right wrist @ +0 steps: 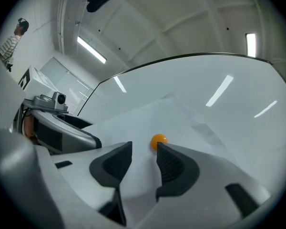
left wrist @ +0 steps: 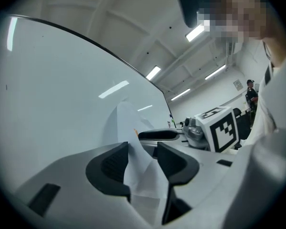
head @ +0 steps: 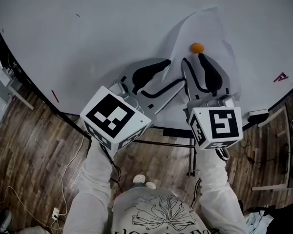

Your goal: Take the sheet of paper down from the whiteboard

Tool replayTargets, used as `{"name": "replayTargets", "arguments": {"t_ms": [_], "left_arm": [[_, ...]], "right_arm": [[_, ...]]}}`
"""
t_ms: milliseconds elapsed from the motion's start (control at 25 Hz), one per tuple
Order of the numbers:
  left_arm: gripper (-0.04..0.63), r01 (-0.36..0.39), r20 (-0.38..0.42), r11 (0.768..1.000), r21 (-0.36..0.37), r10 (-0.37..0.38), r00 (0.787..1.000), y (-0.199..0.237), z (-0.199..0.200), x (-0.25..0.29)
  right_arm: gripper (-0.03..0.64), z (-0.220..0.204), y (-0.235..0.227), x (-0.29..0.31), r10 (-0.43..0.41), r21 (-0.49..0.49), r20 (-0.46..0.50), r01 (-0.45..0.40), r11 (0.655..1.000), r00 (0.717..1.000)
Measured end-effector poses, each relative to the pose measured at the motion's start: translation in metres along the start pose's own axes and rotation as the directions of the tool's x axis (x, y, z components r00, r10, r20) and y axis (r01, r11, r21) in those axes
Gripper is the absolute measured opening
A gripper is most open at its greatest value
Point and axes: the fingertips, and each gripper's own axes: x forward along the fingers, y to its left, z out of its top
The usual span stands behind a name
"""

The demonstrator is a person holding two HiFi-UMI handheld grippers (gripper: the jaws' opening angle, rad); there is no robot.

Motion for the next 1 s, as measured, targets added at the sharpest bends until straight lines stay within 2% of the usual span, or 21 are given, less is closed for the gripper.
{"name": "replayTargets", "arguments": {"t_ms": [40, 160, 240, 480, 720, 800, 880, 1000], "left_arm": [[0.187, -0.028, -0.009, 1.0, 0.012, 0.028, 1.0, 0.003, 0.0, 0.0], [0.059, -0.126, -0.038, 0.991, 0.053, 0.128, 0.991, 0.016, -0.003, -0.002], [0.019, -0.181, -0.038, 0.982, 0.046, 0.183, 0.982, 0.025, -0.004, -0.004], [0.005, -0.278, -0.058, 0.96, -0.008, 0.278, 0.959, 0.045, -0.004, -0.012], [0.005, -0.297, -0.073, 0.955, -0.006, 0.296, 0.952, 0.048, -0.006, -0.01], [0.005, -0.298, -0.074, 0.955, -0.009, 0.296, 0.952, 0.048, -0.005, -0.011], [0.005, -0.3, -0.074, 0.954, -0.011, 0.298, 0.952, 0.048, -0.004, -0.012], [0.005, -0.302, -0.071, 0.953, -0.015, 0.3, 0.951, 0.048, -0.003, -0.013]], "right_arm": [[0.16, 0.0, 0.0, -0.001, 0.003, 0.001, 0.003, -0.003, 1.0, 1.0], [0.16, 0.002, -0.003, -0.002, -0.006, -0.012, 0.011, 0.006, 1.0, 1.0], [0.16, 0.004, -0.006, -0.003, -0.025, -0.027, 0.011, 0.025, 0.999, 1.0], [0.173, 0.011, -0.015, 0.002, -0.095, -0.13, 0.007, 0.095, 0.987, 0.995], [0.192, 0.006, -0.016, 0.012, -0.13, -0.209, -0.029, 0.121, 0.97, 0.991], [0.178, 0.007, -0.019, 0.013, -0.149, -0.215, -0.025, 0.141, 0.967, 0.988], [0.131, 0.008, -0.021, 0.012, -0.166, -0.216, -0.019, 0.158, 0.964, 0.986], [0.12, 0.008, -0.02, 0.013, -0.171, -0.222, -0.019, 0.163, 0.961, 0.985]]}}
